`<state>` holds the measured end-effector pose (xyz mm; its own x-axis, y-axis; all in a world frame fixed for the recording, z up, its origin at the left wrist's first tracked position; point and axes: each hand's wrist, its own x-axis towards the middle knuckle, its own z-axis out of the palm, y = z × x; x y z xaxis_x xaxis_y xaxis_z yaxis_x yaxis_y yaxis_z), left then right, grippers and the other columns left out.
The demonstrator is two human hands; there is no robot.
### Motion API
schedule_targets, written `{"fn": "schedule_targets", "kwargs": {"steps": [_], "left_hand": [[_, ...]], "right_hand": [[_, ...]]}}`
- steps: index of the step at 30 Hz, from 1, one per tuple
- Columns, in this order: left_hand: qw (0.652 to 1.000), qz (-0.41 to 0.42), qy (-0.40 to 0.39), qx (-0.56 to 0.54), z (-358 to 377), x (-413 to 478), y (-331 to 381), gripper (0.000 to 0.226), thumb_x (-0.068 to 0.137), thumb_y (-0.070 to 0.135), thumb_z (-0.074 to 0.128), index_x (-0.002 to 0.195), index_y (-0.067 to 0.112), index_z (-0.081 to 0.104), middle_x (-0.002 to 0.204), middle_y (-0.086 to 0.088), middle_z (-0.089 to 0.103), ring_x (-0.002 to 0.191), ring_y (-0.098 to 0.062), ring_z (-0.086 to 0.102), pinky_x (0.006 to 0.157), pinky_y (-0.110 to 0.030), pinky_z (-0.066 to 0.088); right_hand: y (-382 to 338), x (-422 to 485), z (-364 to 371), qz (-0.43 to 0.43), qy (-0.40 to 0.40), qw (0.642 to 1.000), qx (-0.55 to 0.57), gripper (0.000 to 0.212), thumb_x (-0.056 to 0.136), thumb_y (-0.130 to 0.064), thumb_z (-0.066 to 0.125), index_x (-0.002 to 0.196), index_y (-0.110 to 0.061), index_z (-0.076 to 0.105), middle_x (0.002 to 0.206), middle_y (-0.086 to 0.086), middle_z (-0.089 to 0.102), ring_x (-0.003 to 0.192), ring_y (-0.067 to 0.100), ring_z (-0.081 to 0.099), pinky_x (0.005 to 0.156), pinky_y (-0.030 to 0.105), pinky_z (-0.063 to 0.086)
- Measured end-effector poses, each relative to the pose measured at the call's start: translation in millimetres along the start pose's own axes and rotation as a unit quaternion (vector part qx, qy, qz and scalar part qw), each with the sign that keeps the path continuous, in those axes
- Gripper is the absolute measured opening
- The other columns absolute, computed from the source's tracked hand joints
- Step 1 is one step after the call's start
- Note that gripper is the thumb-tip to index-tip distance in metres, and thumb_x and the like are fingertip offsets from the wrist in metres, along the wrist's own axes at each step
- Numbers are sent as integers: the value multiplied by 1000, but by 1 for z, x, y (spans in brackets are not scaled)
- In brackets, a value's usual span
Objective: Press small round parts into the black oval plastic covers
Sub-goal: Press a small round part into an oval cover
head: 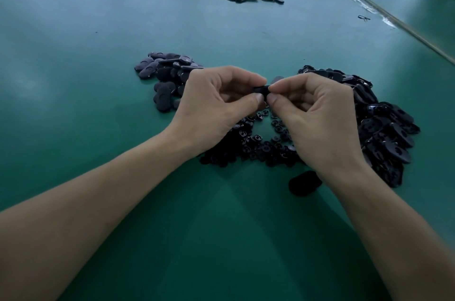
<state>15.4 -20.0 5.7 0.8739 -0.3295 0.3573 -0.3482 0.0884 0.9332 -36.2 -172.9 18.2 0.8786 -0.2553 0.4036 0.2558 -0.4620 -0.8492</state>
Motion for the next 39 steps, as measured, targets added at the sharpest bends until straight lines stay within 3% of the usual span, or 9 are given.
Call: {"fn": "schedule_targets", "kwargs": {"steps": [5, 11, 15, 18, 22, 33, 39], "left_hand": [[1000, 9, 0, 24, -1, 1, -1, 19, 78, 3, 73, 91, 16, 72, 85, -3, 77, 80, -15, 73, 82, -31, 60], [998, 28, 25, 41, -3, 3, -4, 20, 84, 1, 75, 90, 18, 68, 82, 3, 73, 77, -11, 71, 78, -27, 59], [998, 24, 15, 50, -3, 4, -4, 22, 85, -2, 74, 91, 19, 68, 79, 6, 73, 74, -8, 70, 75, -23, 58], [999, 10, 1, 41, -4, 3, -3, 23, 85, 0, 74, 94, 20, 69, 80, 5, 74, 75, -10, 70, 78, -25, 59], [1000, -7, -11, 23, -6, 2, -2, 24, 83, 3, 76, 98, 20, 69, 81, 3, 76, 75, -10, 72, 76, -24, 58], [999, -23, -1, 30, -4, 4, 0, 24, 78, -5, 80, 91, 14, 72, 77, 3, 76, 74, -8, 72, 75, -20, 58], [999, -25, 10, 34, -4, 2, 1, 25, 77, -4, 81, 89, 16, 73, 77, 1, 76, 72, -8, 71, 74, -20, 58]], "right_hand": [[0, -2, 3, -14, -5, 1000, -6, 23, 85, -8, 74, 84, -32, 73, 82, -13, 74, 77, 5, 72, 80, 34, 60], [-2, -3, 5, -6, -23, 1000, 16, 17, 88, -11, 71, 99, -22, 79, 85, -11, 76, 77, 3, 68, 73, 25, 53], [-1, -1, 0, -15, -17, 1000, -6, 20, 87, -12, 73, 97, -30, 76, 91, -8, 73, 82, 6, 68, 77, 32, 57], [1, 1, -3, -1, -26, 1000, 3, 23, 86, -15, 76, 103, -31, 72, 89, -10, 72, 81, 4, 69, 78, 27, 56], [3, 3, -5, 8, -39, 998, 45, 18, 84, -9, 77, 89, -26, 75, 83, -9, 76, 77, 5, 72, 74, 19, 54], [5, 6, -5, 2, -44, 999, -24, 6, 81, -23, 74, 79, -28, 71, 73, -13, 73, 66, 1, 67, 67, 21, 52], [4, 7, -5, 11, -44, 999, -27, 2, 79, -27, 72, 81, -26, 71, 73, -10, 73, 68, 3, 67, 70, 28, 56]]}}
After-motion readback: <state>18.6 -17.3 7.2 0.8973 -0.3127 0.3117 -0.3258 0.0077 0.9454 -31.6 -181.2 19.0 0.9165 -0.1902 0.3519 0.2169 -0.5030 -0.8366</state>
